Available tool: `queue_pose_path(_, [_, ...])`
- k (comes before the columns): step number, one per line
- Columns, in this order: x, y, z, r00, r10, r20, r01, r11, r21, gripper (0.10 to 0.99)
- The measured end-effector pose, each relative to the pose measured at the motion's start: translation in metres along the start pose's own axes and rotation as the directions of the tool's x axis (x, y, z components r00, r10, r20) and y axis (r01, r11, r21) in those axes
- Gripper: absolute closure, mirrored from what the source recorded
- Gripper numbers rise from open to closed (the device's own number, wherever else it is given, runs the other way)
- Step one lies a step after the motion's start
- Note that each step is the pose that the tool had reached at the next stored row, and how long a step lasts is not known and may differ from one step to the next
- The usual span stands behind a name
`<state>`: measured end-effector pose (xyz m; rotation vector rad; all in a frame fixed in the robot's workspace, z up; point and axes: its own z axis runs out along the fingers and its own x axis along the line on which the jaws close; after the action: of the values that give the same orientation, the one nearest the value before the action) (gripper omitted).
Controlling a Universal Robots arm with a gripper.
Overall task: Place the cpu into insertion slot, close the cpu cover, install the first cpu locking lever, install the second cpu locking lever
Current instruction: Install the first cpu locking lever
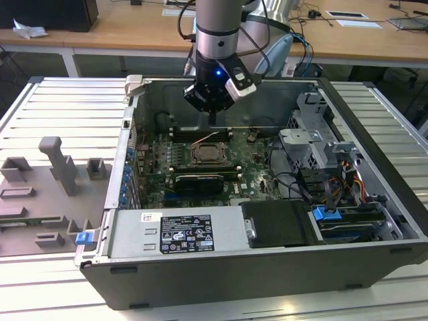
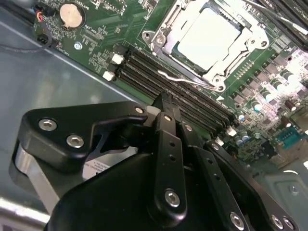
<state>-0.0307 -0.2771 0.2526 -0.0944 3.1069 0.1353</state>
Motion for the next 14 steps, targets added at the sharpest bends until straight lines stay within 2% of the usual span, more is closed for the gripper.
queue_pose_path(2, [0.0018,-0.0008,0.0012,1.0000,0.000,-0.0003,0.000,1.0000,0.000,0.980])
queue_pose_path(9, [0.0027,-0.0107,0.0144,0.9999,-0.015,-0.0015,0.015,0.9999,0.000,0.980])
queue_pose_path(14, [0.0026,-0.0114,0.0230,0.9999,-0.017,-0.0017,0.017,0.9999,0.000,0.980])
